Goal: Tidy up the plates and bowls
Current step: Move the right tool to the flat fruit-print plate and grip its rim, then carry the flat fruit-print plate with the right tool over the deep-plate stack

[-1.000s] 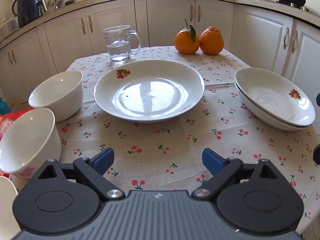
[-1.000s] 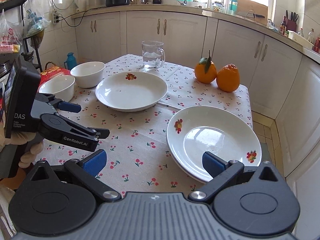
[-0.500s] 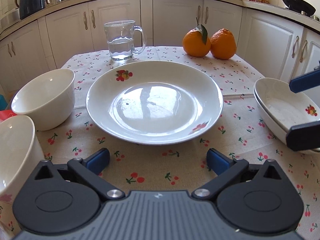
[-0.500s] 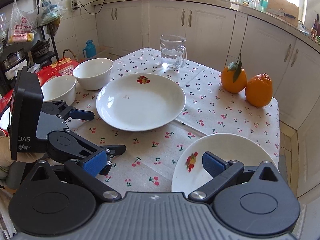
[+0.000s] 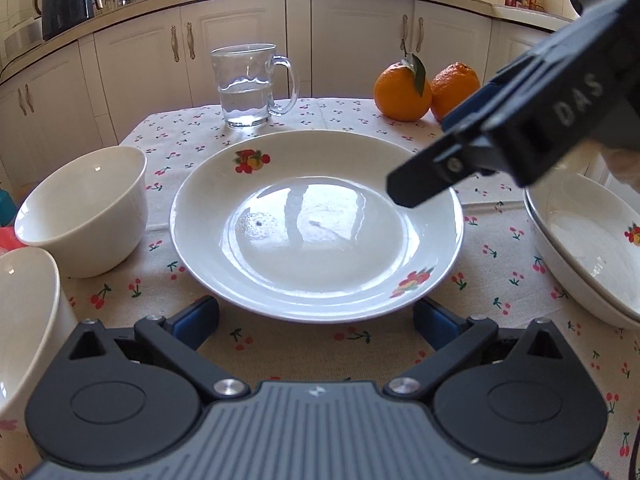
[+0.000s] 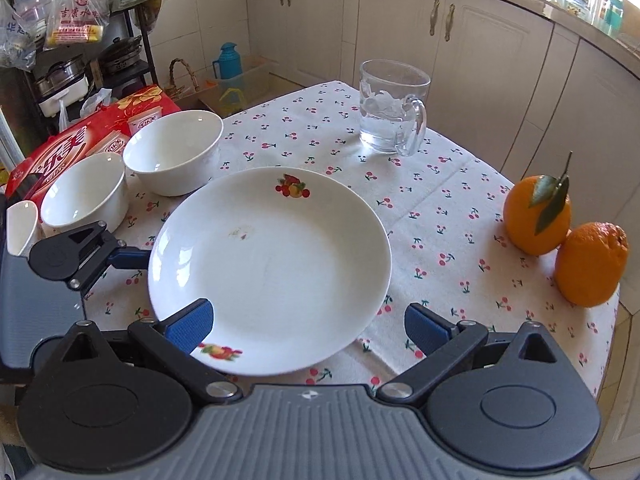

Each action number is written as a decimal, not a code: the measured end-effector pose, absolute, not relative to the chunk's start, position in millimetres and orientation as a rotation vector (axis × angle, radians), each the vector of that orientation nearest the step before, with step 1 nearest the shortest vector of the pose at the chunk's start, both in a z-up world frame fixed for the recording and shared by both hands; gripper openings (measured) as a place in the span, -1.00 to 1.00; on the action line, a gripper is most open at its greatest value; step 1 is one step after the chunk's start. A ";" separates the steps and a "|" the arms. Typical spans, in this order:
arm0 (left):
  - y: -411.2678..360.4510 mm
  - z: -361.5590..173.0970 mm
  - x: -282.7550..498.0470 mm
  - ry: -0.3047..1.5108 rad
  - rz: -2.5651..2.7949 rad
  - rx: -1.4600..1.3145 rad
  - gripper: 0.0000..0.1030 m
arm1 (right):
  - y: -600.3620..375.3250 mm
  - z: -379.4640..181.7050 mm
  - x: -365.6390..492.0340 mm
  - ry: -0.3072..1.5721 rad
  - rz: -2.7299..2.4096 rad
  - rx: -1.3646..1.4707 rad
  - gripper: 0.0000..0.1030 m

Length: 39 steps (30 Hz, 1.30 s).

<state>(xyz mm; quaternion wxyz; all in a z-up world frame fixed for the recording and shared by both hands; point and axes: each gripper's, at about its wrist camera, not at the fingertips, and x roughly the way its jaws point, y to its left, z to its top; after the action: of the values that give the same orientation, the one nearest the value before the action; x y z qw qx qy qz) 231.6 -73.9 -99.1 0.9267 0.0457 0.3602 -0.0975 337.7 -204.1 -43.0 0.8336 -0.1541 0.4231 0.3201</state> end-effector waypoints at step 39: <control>-69.0 -91.2 225.9 0.712 -0.246 0.137 0.73 | -165.4 -83.8 463.0 1.042 0.953 -0.286 0.26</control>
<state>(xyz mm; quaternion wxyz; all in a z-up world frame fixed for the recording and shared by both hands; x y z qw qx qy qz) 225.9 -69.0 -91.2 0.9277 0.0667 0.3473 -0.1198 463.0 -165.4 -83.8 0.7516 -0.1308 0.4770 0.4365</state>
